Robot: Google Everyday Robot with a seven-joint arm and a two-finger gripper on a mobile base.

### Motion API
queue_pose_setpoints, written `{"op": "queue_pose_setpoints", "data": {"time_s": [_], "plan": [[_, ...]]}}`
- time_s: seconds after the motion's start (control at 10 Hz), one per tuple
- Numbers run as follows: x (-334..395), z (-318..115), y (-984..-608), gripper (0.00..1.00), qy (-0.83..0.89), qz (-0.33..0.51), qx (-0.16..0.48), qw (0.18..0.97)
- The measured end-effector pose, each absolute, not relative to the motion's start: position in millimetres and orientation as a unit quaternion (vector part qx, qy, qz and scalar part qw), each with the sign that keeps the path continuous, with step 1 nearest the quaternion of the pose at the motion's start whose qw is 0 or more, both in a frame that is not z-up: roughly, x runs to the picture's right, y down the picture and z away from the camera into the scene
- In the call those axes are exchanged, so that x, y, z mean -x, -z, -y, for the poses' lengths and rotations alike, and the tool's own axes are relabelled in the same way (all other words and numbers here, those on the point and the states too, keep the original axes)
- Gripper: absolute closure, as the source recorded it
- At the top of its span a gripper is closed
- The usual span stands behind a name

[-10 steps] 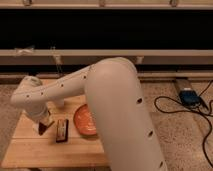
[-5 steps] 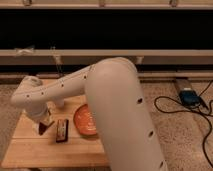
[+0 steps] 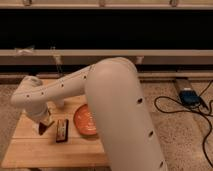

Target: Place the pepper on the white sponge

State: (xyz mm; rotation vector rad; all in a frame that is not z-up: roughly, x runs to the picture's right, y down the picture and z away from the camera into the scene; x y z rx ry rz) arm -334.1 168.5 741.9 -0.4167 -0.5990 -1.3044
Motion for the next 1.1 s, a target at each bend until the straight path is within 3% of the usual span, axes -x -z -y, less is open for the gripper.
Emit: {"op": "queue_pose_setpoints", "data": {"time_s": [1.1], "plan": [[353, -169, -756, 1.00, 0.624, 0.270, 0.200, 0.706]]}}
